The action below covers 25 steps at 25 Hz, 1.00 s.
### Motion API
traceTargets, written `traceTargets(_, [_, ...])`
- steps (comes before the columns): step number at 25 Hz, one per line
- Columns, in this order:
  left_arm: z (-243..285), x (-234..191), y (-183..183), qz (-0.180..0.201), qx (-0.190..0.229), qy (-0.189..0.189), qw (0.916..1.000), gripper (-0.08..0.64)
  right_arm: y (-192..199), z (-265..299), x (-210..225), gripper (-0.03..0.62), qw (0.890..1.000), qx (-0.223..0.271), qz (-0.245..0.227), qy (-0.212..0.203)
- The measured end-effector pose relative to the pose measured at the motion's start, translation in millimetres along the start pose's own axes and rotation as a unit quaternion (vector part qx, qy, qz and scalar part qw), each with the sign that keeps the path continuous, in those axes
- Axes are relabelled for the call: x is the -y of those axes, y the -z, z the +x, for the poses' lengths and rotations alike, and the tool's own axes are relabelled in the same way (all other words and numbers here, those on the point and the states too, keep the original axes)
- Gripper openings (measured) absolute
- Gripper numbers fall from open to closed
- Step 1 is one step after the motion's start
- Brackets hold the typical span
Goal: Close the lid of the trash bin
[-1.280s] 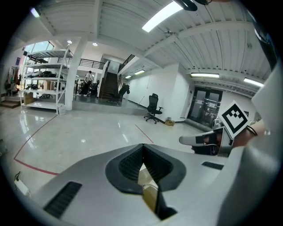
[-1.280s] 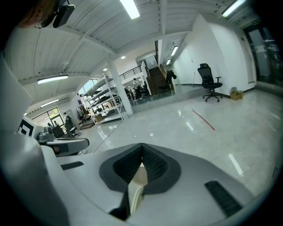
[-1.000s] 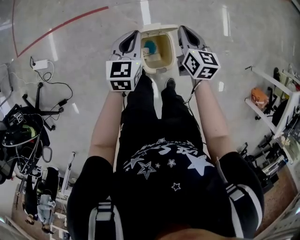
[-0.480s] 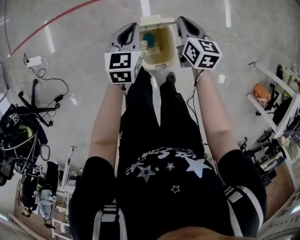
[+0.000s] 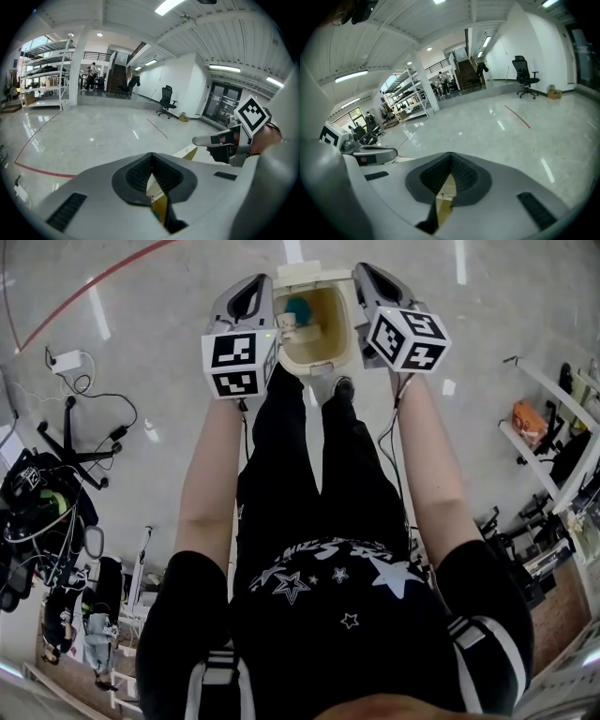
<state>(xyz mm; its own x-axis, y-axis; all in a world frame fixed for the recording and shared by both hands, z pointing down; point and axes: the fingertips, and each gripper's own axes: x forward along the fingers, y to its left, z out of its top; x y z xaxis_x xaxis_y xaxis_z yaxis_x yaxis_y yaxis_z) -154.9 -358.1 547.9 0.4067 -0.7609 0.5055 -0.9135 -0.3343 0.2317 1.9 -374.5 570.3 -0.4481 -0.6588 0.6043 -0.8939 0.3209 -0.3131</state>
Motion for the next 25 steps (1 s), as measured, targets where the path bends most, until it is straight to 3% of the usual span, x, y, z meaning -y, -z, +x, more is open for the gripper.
traceTargets(14, [2, -1, 2, -0.002, -0.005, -0.004, 1.0, 0.011, 12, -8, 3, 0.006, 1.0, -0.005, 0.01, -0.009])
traceTargets(25, [19, -9, 4, -0.002, -0.031, 0.017, 0.9994, 0.011, 14, -10, 0, 0.006, 1.0, -0.01, 0.016, -0.013])
